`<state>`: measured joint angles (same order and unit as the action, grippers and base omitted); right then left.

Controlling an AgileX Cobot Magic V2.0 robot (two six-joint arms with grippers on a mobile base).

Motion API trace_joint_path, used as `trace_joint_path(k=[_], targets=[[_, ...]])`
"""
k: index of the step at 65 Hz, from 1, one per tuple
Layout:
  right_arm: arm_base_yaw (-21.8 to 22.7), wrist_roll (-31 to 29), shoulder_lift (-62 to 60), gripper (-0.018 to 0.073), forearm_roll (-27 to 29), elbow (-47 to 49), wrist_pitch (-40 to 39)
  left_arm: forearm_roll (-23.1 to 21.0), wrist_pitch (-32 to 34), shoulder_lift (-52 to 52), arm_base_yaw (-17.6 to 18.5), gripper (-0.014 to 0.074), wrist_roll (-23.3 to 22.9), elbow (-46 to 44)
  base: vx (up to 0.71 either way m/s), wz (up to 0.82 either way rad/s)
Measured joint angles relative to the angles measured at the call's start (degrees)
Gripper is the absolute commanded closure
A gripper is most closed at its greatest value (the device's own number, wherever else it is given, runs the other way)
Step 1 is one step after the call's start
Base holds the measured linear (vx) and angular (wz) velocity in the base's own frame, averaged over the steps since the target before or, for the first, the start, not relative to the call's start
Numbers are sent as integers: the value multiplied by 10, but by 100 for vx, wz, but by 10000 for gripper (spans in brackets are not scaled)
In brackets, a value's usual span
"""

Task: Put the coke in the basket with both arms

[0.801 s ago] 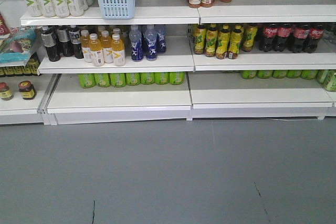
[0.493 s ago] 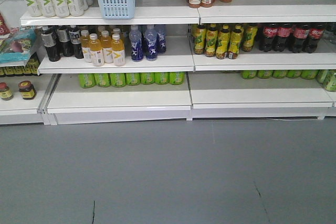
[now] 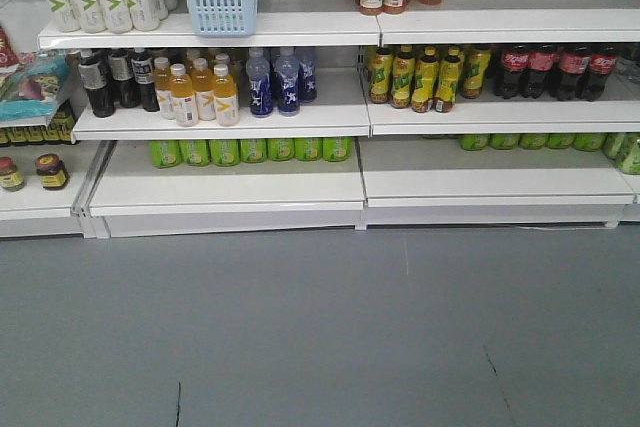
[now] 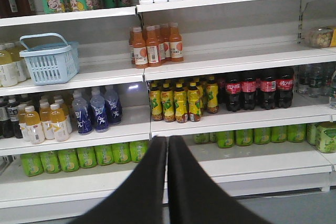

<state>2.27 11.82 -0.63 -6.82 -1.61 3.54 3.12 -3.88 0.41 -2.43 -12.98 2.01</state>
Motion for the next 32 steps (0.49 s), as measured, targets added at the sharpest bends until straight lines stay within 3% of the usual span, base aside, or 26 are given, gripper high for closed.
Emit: trace_joint_path(k=[32], targets=[[0, 0, 0, 564, 0, 0, 0, 0, 0, 0, 0, 603, 0, 0, 5, 1]])
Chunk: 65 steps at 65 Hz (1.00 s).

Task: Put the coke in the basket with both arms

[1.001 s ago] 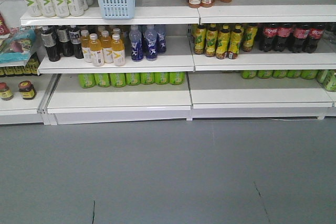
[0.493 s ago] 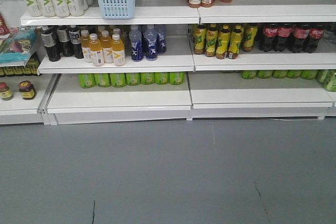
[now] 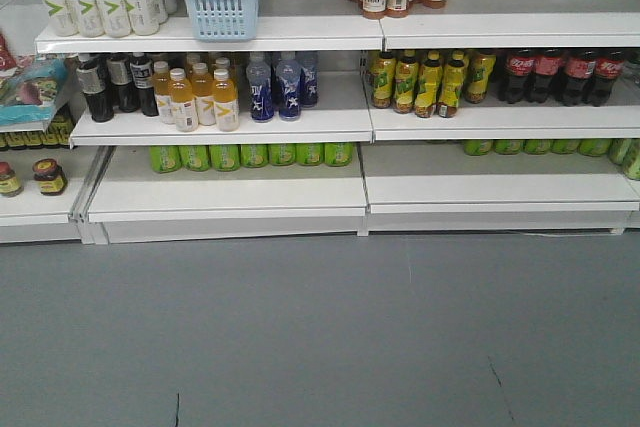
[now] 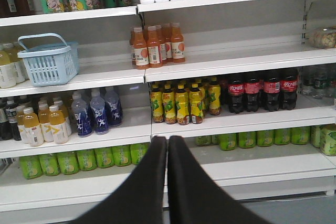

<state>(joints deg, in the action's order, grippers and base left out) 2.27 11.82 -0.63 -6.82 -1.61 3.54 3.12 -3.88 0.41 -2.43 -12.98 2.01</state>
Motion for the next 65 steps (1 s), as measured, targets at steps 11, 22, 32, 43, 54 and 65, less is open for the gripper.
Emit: trace_joint_path(k=[11, 22, 32, 43, 54, 65], targets=[[0, 0, 0, 564, 0, 0, 0, 0, 0, 0, 0, 603, 0, 0, 11, -4], [0, 0, 0, 564, 0, 0, 0, 0, 0, 0, 0, 603, 0, 0, 11, 2], [0, 0, 0, 564, 0, 0, 0, 0, 0, 0, 0, 603, 0, 0, 12, 15], [0, 0, 0, 564, 0, 0, 0, 0, 0, 0, 0, 603, 0, 0, 13, 12], [0, 0, 0, 564, 0, 0, 0, 0, 0, 0, 0, 603, 0, 0, 16, 5], [0, 0, 0, 564, 0, 0, 0, 0, 0, 0, 0, 603, 0, 0, 20, 4]])
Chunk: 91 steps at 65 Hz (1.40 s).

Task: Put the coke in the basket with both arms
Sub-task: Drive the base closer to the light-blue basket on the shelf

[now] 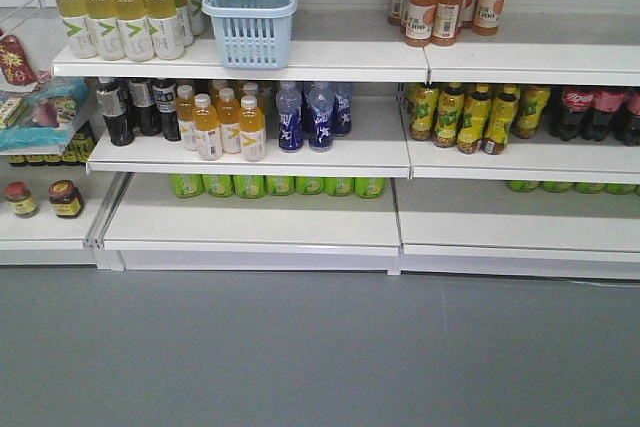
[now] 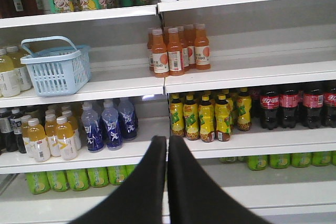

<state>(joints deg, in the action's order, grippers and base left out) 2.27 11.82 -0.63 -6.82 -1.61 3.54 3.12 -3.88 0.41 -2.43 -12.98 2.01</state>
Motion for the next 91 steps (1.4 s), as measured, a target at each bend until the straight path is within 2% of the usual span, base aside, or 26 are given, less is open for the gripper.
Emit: trace_joint_path(k=[91], targets=[[0, 0, 0, 564, 0, 0, 0, 0, 0, 0, 0, 602, 0, 0, 20, -2]])
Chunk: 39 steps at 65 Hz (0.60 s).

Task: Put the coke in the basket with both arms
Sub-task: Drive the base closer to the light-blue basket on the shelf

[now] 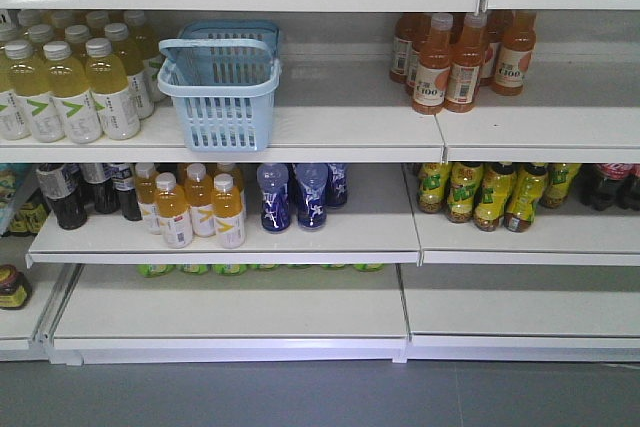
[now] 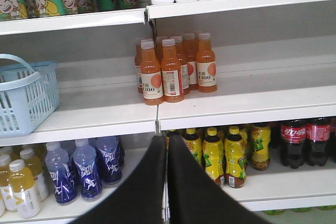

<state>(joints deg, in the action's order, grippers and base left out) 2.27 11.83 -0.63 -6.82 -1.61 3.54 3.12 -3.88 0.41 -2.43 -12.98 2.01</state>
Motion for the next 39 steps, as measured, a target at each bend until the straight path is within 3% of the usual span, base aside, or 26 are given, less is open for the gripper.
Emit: trace_joint_path(k=[39], targets=[[0, 0, 0, 564, 0, 0, 0, 0, 0, 0, 0, 602, 0, 0, 13, 0]])
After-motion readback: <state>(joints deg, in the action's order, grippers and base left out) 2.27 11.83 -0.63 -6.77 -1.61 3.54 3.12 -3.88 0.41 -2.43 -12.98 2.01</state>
